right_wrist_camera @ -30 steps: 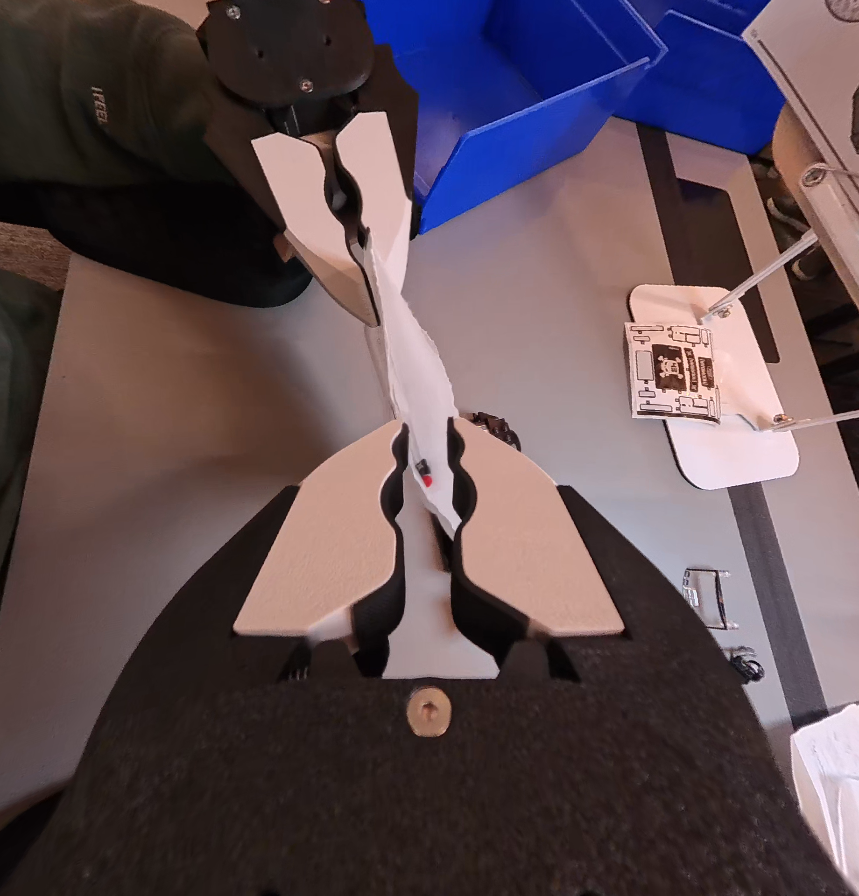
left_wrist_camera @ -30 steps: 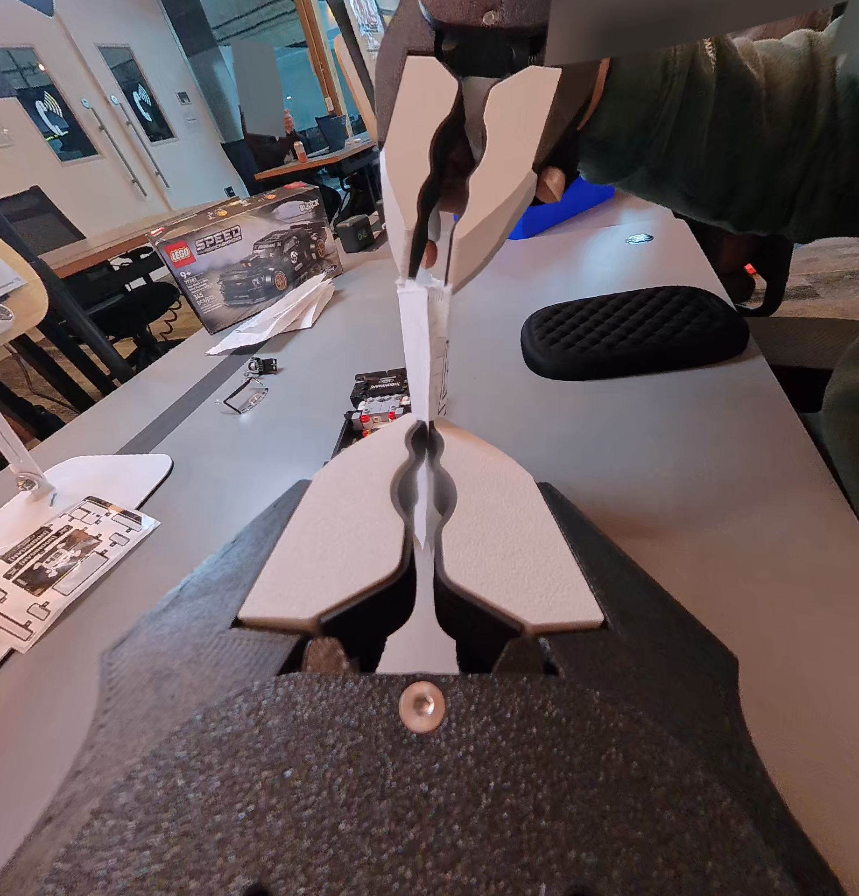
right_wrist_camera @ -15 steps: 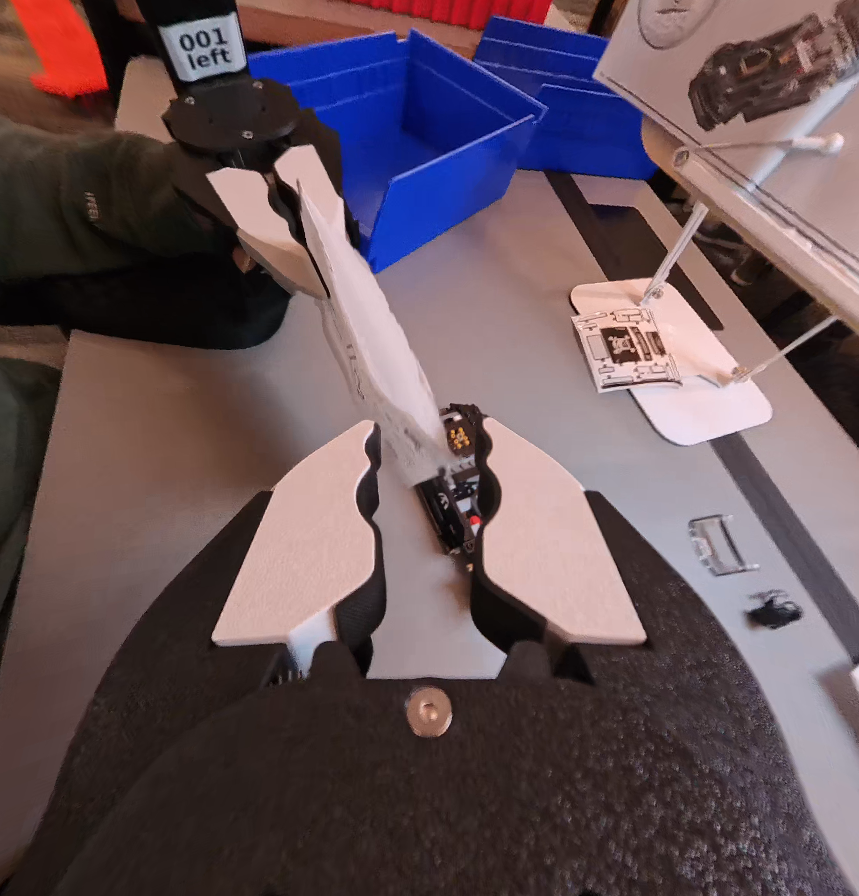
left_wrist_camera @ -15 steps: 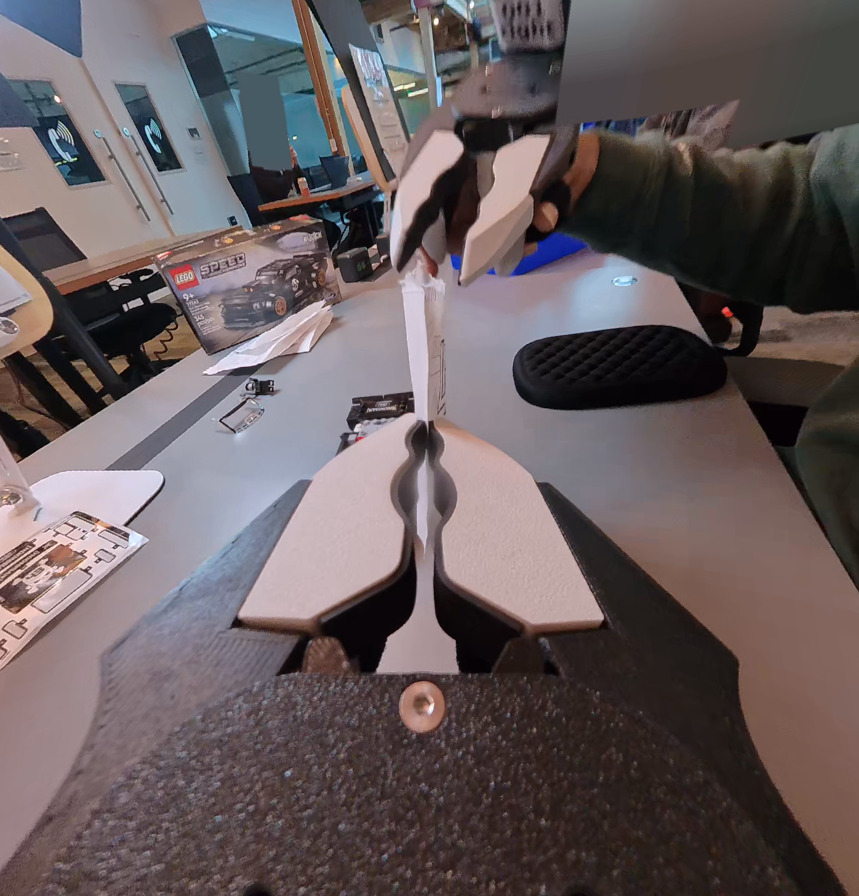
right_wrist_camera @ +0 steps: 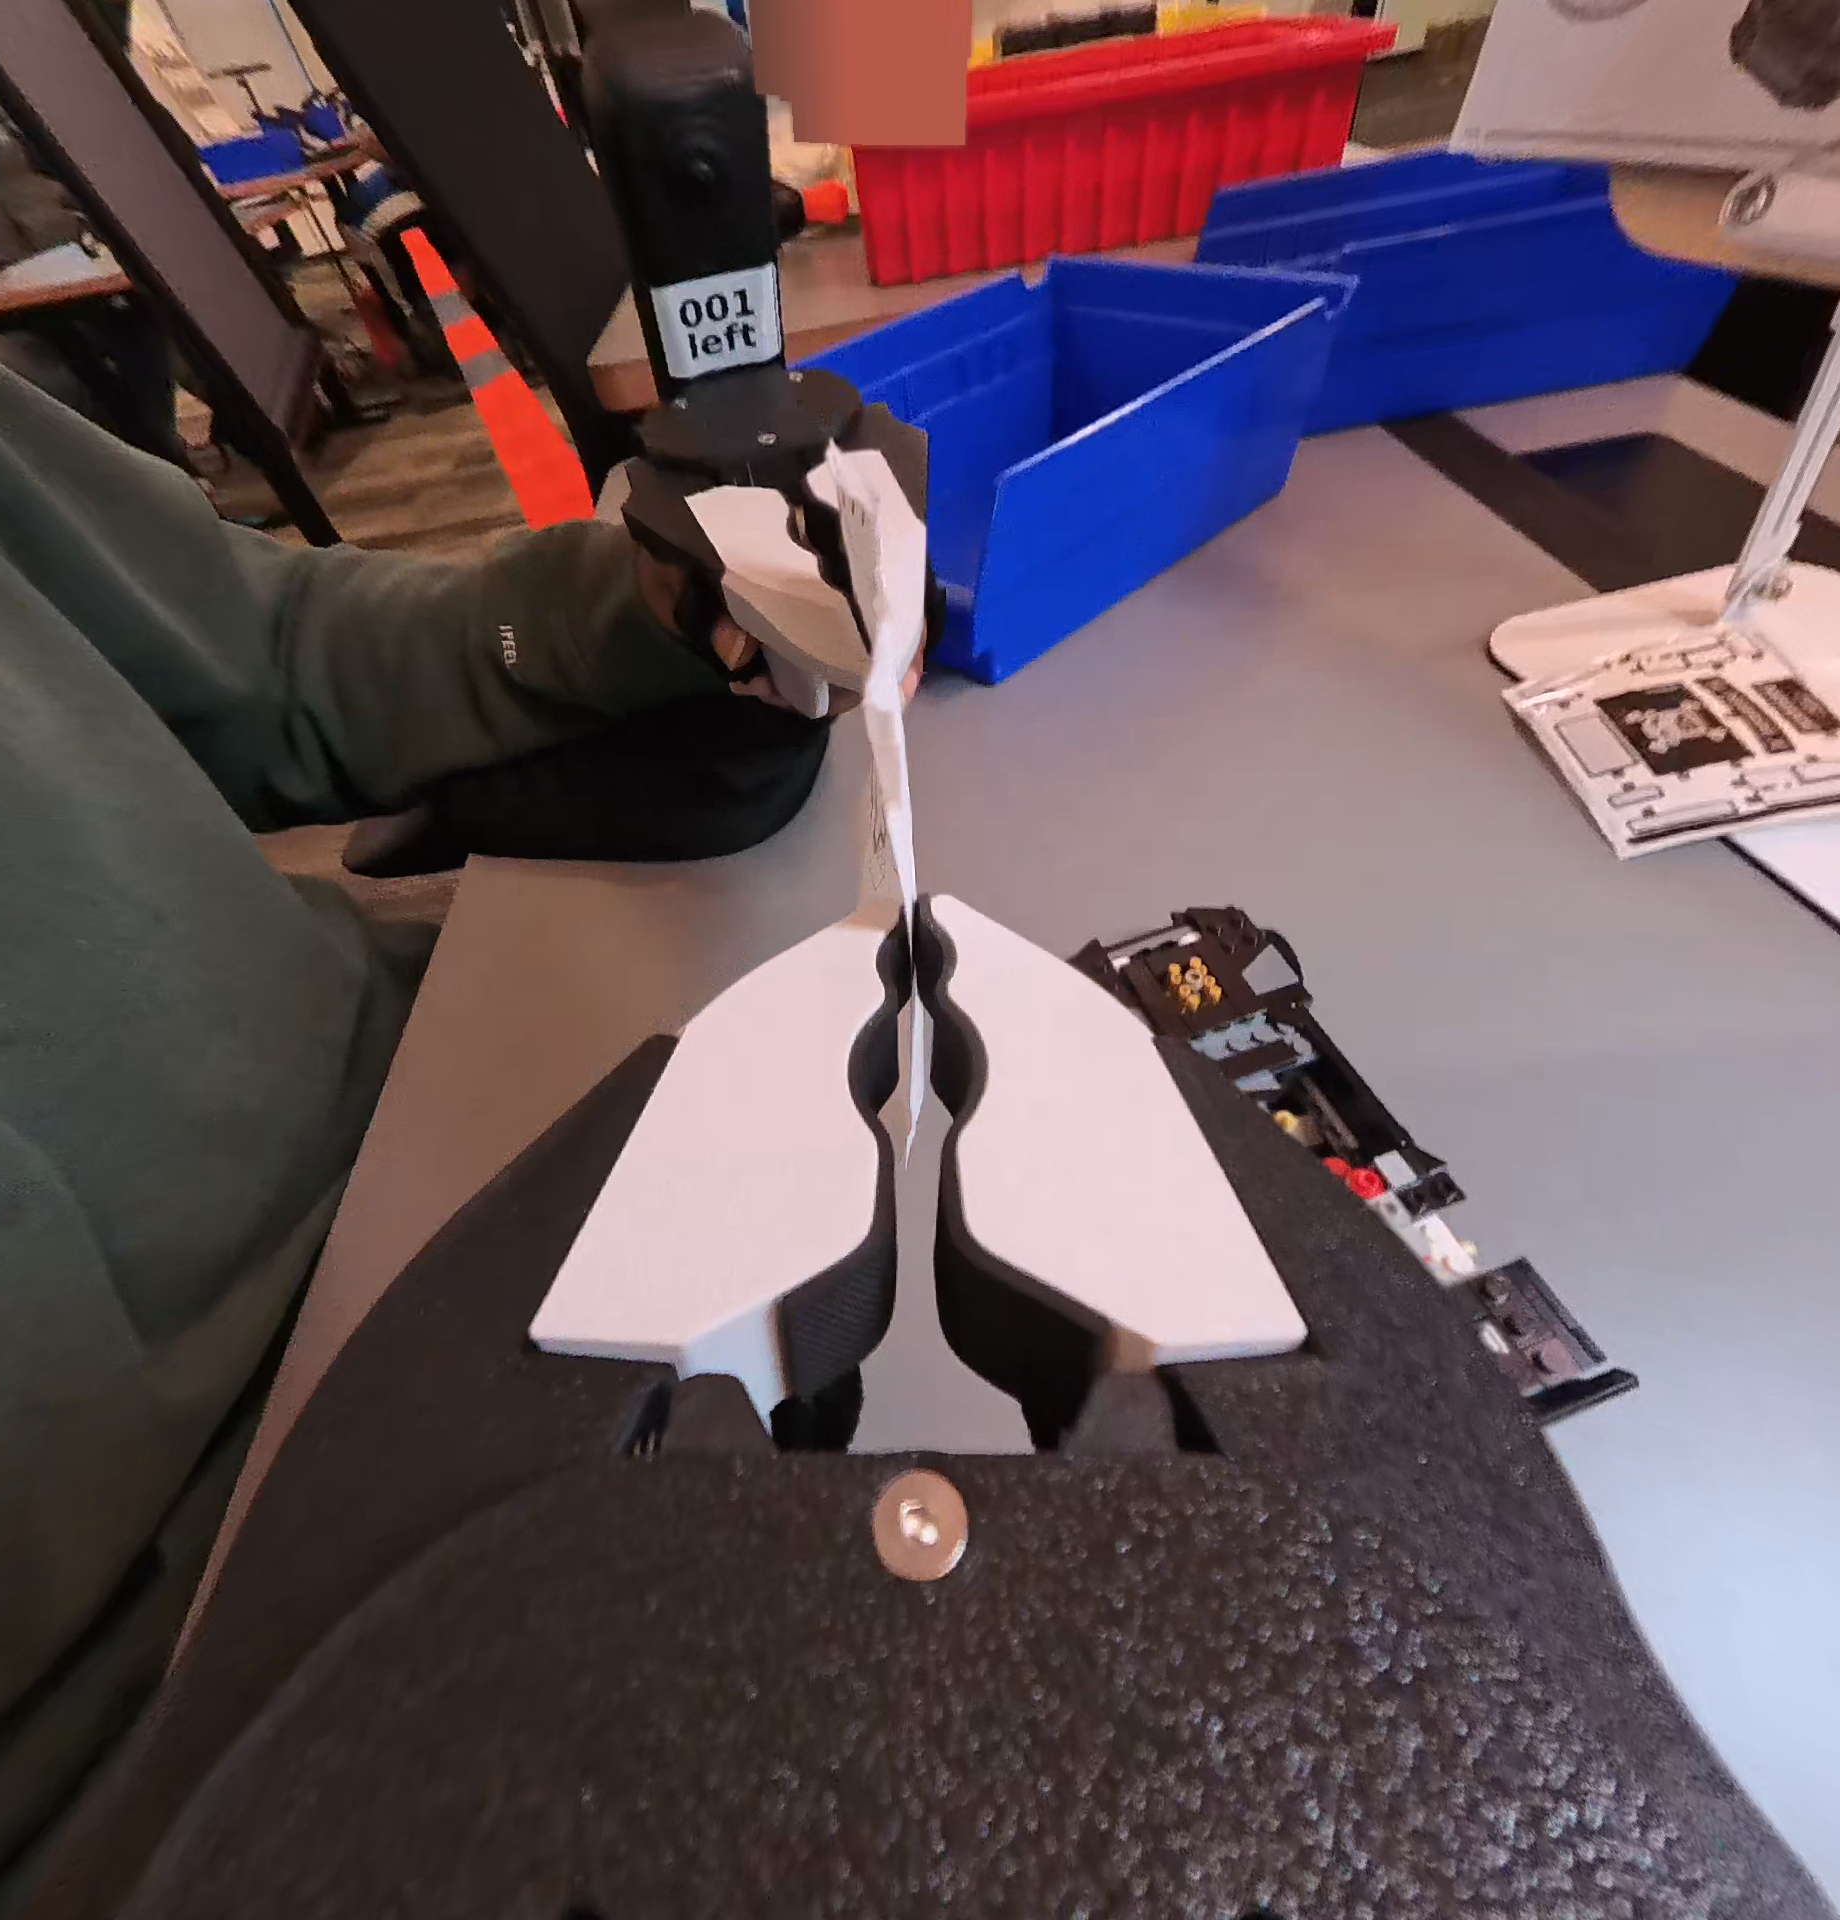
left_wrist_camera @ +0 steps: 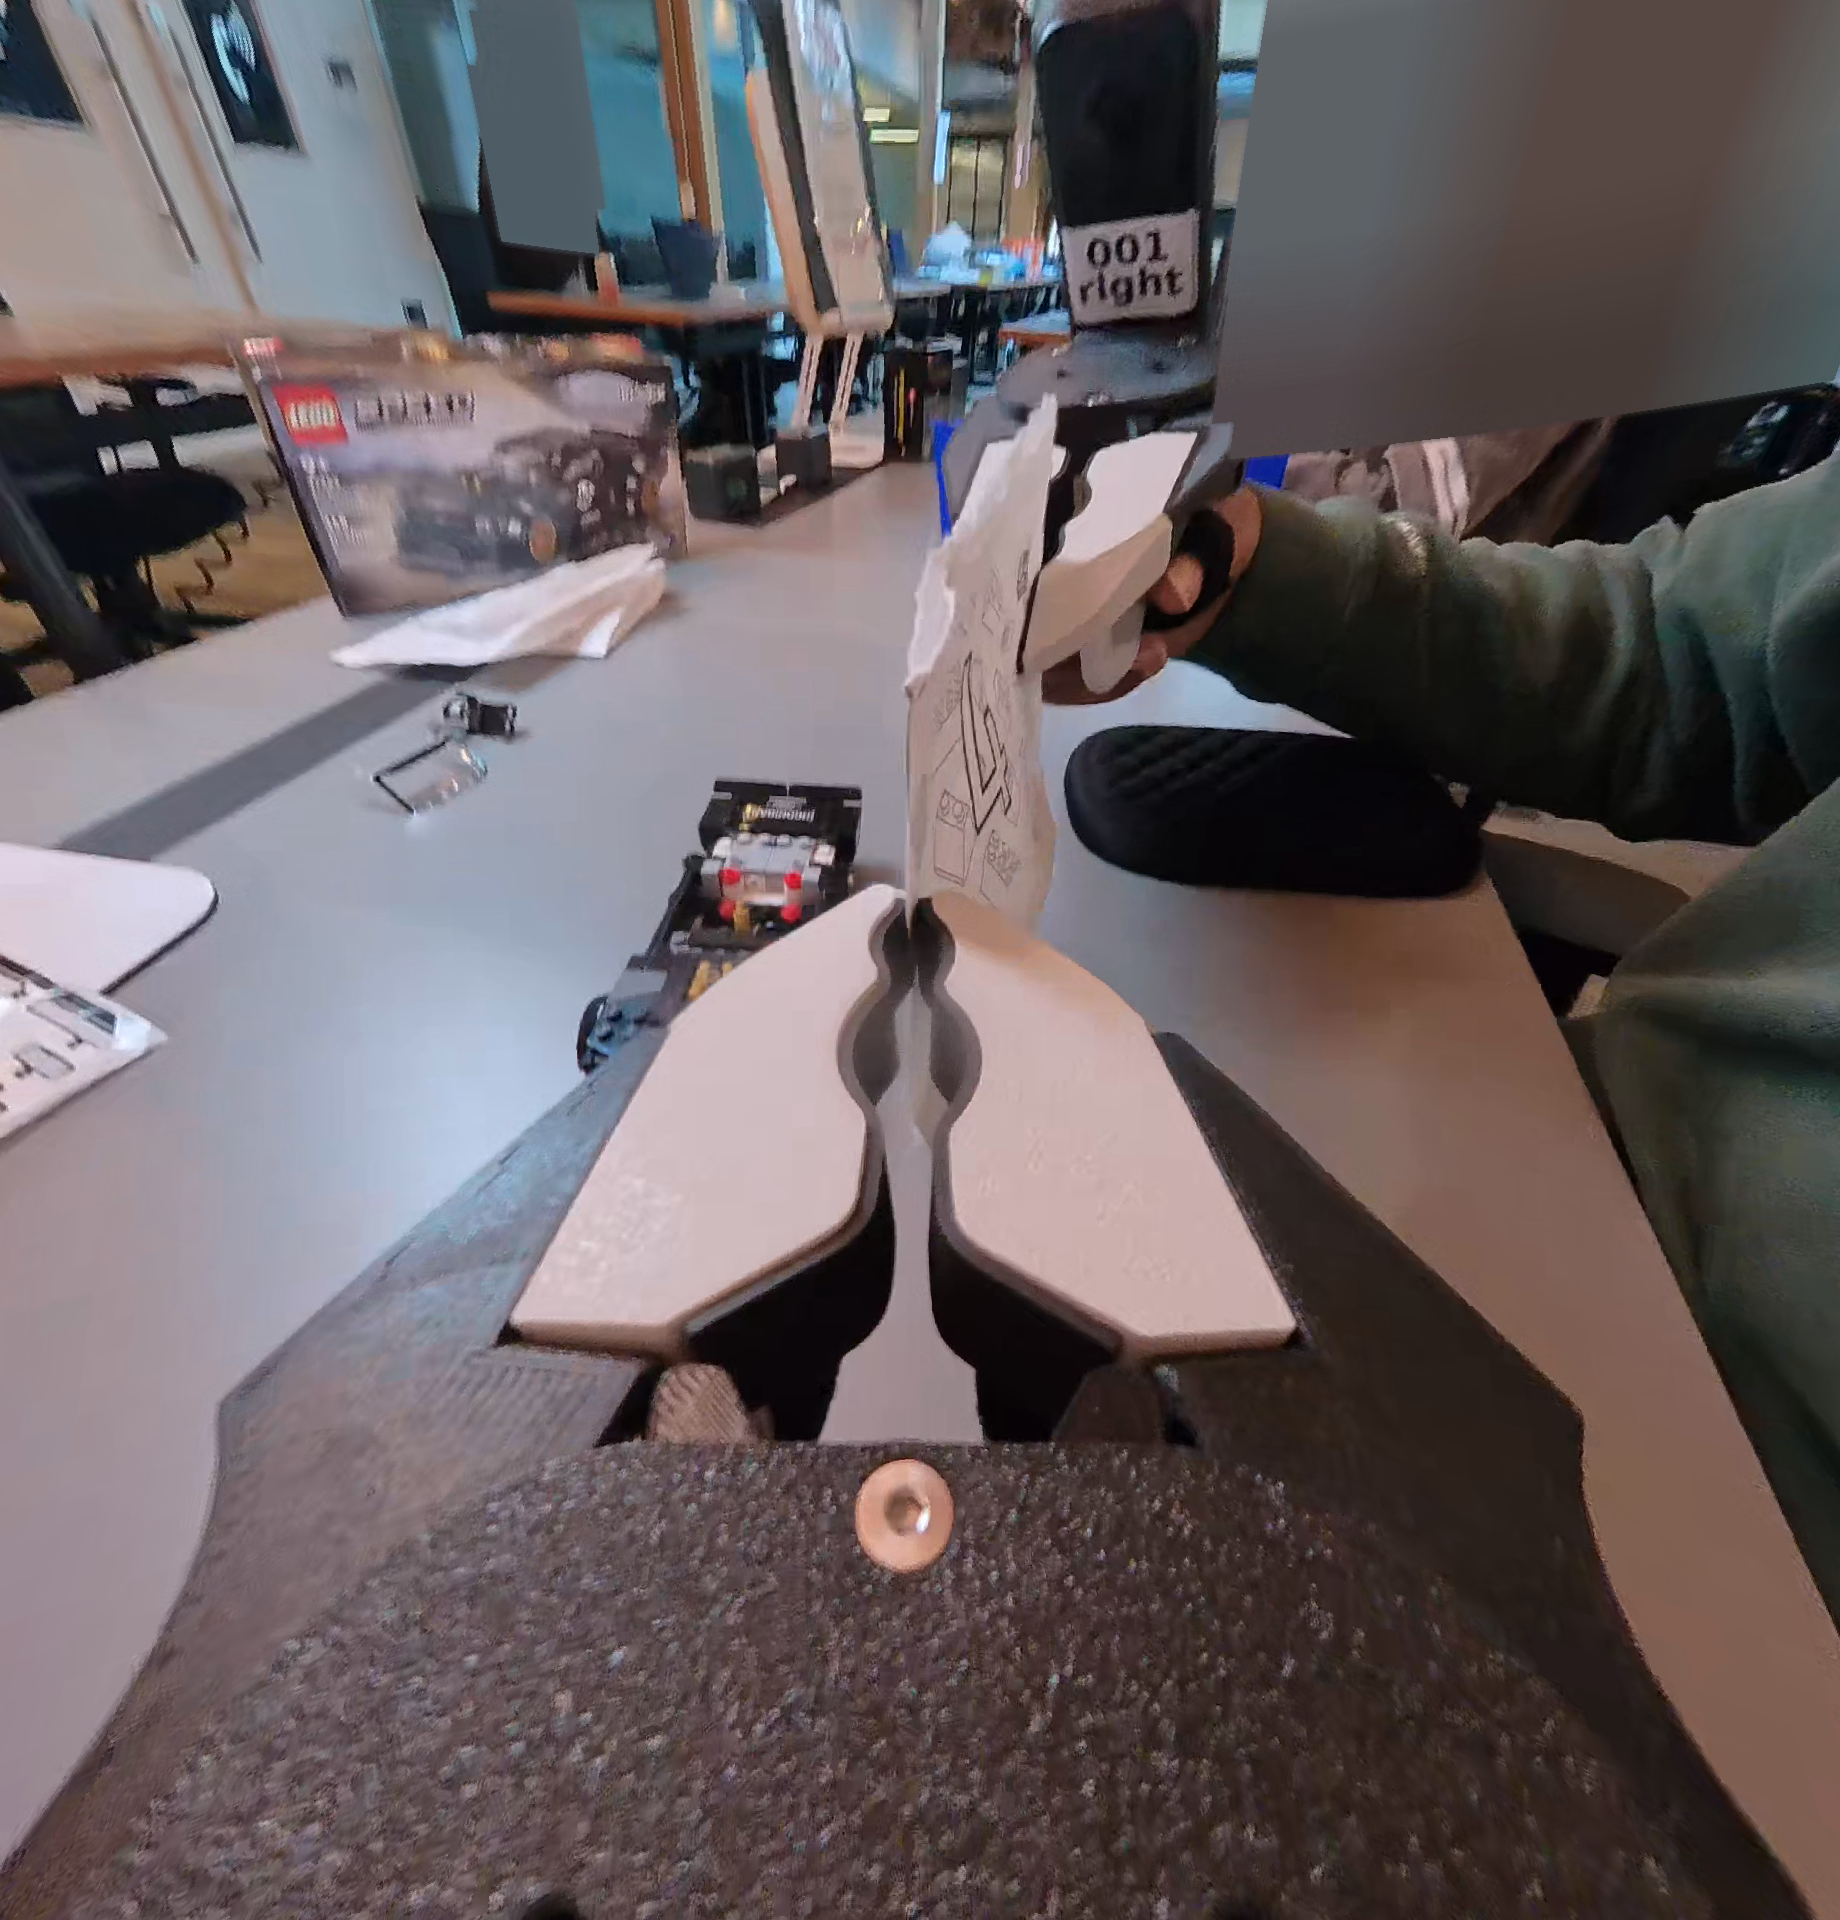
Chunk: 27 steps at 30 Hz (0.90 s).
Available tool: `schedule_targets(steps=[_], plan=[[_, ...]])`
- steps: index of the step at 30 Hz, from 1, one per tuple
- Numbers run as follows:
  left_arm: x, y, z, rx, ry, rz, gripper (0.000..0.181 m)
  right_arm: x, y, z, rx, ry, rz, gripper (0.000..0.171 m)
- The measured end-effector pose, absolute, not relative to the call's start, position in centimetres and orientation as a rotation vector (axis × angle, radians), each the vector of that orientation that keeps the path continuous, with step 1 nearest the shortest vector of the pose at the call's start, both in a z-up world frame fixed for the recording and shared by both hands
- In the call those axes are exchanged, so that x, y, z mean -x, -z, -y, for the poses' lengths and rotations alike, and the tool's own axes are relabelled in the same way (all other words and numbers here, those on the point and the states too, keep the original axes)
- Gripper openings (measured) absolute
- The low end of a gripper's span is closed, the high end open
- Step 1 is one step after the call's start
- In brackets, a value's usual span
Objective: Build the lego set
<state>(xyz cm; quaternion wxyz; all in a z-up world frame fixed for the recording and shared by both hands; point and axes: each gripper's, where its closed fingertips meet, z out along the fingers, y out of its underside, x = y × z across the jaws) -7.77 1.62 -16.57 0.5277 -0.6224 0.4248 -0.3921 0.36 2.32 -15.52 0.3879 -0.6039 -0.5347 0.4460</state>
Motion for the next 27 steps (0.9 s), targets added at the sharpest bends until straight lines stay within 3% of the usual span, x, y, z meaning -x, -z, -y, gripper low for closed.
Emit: schedule_targets(steps=[12,15,17,22,27], plan=[[6.9,18.8,-1.0,1.595,1.000,-1.072,0.000,-1.7,18.3,-2.2,1.657,-1.143,1.329,0.001],[6.5,18.5,-0.5,1.588,1.064,-1.061,0.000,-2.6,17.6,-2.1,1.617,-1.143,1.265,0.015],[6.1,18.1,-0.1,1.571,1.114,-1.057,0.000,-3.2,17.4,-2.2,1.607,-1.117,1.241,0.000],[5.4,18.4,-0.2,1.586,1.092,-1.053,0.000,-4.3,16.6,-1.6,1.630,-1.155,1.229,0.000],[6.5,18.1,-2.0,1.565,0.875,-0.997,0.000,-10.3,13.8,-8.0,1.777,-1.103,0.983,0.000]])
